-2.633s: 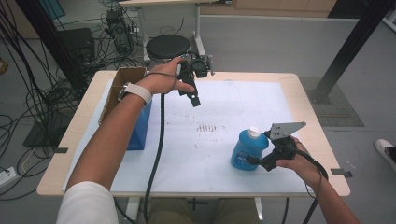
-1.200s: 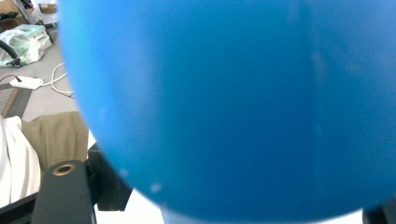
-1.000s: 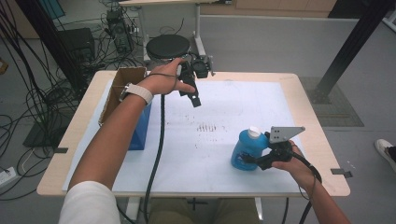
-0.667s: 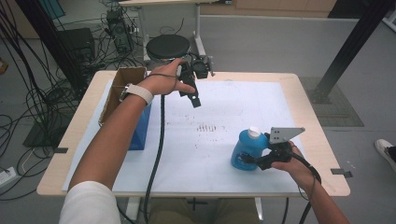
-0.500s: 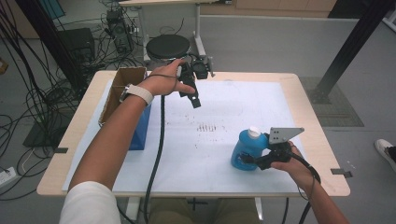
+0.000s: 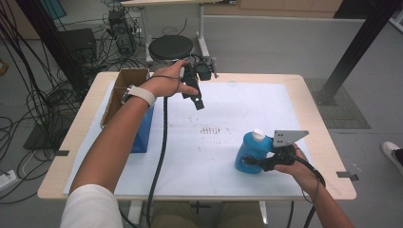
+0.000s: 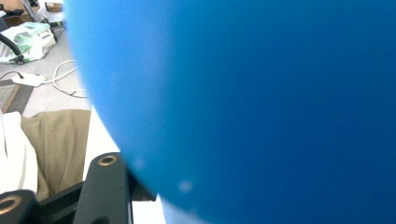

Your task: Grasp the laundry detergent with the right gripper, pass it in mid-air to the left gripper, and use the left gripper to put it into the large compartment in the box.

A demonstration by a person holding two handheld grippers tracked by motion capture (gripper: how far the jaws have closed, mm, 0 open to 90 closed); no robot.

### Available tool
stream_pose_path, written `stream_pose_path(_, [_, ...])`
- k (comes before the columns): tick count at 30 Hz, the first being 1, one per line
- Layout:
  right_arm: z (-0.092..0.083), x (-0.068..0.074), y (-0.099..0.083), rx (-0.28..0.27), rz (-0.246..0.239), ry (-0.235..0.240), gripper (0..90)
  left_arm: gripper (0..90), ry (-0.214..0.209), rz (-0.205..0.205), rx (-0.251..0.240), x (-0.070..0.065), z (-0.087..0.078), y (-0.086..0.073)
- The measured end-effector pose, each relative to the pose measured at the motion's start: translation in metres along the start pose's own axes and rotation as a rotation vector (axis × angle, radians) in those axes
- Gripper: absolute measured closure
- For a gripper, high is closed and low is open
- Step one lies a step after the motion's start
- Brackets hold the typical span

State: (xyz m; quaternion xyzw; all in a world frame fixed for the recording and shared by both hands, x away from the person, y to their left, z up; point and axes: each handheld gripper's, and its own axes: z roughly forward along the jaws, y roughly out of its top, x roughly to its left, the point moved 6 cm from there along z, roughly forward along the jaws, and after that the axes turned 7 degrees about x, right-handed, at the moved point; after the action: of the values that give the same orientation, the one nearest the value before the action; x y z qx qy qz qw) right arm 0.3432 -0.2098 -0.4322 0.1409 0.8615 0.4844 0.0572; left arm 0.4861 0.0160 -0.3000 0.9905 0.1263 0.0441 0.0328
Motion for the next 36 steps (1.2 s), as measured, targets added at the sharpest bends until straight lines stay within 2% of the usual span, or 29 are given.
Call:
stream_pose_path(20, [0.0004, 0.0, -0.0008, -0.015, -0.013, -0.003, 41.9, 13.3, -0.001, 0.003, 0.002, -0.0009, -0.0005, -0.0003])
stream_pose_path(36, [0.0004, -0.0012, 0.0009, 0.021, 0.003, 0.012, 42.6, 13.3, 0.001, -0.006, -0.002, 0.0, -0.0016, -0.0042])
